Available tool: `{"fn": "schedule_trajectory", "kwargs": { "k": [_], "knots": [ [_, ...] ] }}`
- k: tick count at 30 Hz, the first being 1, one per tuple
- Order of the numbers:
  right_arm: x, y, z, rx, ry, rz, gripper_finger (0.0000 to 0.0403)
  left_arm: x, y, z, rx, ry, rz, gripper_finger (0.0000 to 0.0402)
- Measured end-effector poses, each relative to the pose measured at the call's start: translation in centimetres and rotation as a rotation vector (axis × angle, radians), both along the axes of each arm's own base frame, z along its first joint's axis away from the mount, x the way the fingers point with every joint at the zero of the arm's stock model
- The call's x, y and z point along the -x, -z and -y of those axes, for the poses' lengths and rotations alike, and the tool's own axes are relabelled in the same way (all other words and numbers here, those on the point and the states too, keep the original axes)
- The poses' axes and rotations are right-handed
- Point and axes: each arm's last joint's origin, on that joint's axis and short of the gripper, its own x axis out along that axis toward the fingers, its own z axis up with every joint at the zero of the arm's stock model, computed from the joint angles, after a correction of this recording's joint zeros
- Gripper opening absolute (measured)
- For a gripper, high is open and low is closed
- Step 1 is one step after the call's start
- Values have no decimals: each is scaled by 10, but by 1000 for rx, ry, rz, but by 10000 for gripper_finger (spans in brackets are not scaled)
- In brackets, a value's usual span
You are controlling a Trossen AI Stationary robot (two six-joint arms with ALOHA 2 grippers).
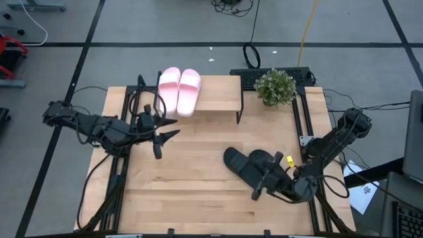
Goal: Pick and place slides into the shelf
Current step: Put the left black slide on the shelf
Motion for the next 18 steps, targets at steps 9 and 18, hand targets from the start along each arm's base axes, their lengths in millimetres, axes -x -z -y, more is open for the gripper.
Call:
{"fn": "schedule_trajectory", "kwargs": {
  "k": [9,18],
  "knots": [
    [-8,-28,5,136,-50,22,116,-6,7,11,-4,-54,-18,175],
    [-27,-106,6,612,-57,-141,116,-11,11,12,-29,-95,-36,175]
  ]
}}
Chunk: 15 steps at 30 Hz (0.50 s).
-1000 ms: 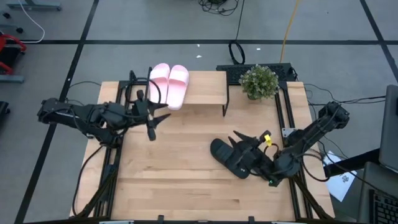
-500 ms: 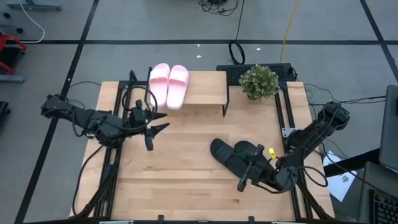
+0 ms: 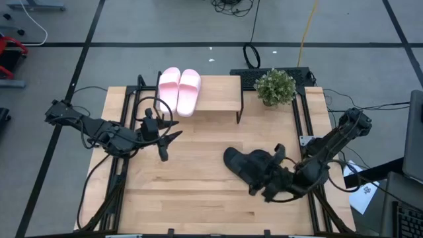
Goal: Pick and place slides into the shelf
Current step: Put the left black slide on the shelf
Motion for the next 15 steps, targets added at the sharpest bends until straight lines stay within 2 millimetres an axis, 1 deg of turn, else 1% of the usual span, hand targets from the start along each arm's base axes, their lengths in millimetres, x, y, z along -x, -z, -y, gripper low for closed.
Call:
{"fn": "schedule_trajectory", "kwargs": {
  "k": [2,3,5,7,10,12,15],
  "knots": [
    [-7,-5,3,72,37,-121,116,0,0,0,-13,2,-5,175],
    [-10,-5,6,79,44,-164,116,0,0,0,-18,3,-8,175],
    [-14,0,12,39,58,-214,116,0,0,0,-20,2,-9,175],
    [-17,10,18,0,81,-257,116,0,0,0,-21,2,-10,175],
    [-16,27,23,-30,90,-344,116,0,1,0,-24,6,-19,175],
    [-14,38,25,-84,52,-412,116,1,2,1,-29,10,-26,175],
    [-9,53,30,-224,-10,-529,116,1,3,1,-41,12,-40,175]
  ]
}}
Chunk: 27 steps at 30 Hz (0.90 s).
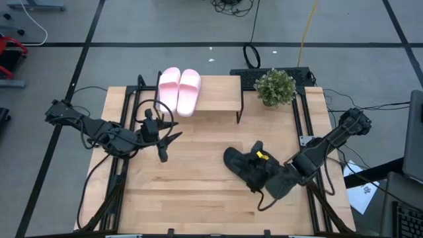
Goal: Pick and place slides into the shelf
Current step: Put the left black slide on the shelf
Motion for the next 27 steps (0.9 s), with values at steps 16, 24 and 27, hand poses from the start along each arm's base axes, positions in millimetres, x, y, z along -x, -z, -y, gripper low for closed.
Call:
{"fn": "schedule_trajectory", "kwargs": {
  "k": [16,24,27],
  "knots": [
    [10,84,25,-248,47,-358,116,0,1,-1,-23,-4,-19,175],
    [16,121,33,-299,55,-401,116,0,1,-1,-24,-4,-20,175],
    [20,132,36,-323,44,-437,116,0,1,-1,-24,-5,-20,175]
  ]
}}
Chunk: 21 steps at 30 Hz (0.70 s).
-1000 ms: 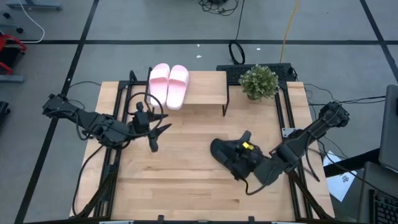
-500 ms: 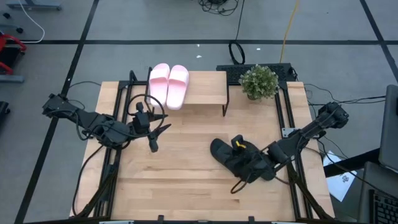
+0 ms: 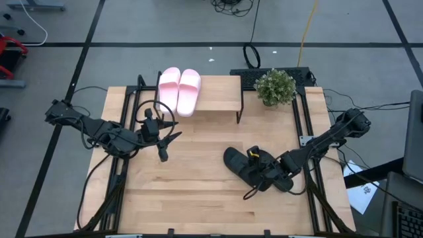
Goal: Pick and place slides into the shelf
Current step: Put the left black slide on the shelf
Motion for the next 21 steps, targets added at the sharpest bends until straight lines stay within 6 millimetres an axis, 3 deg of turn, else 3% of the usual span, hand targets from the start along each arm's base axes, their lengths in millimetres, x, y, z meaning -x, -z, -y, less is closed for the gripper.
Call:
{"fn": "schedule_trajectory", "kwargs": {
  "k": [11,21],
  "knots": [
    [7,19,11,21,39,-39,116,1,2,-1,-19,-23,-18,175],
    [-2,20,27,5,109,-14,116,2,4,-2,-35,-41,-38,175]
  ]
}}
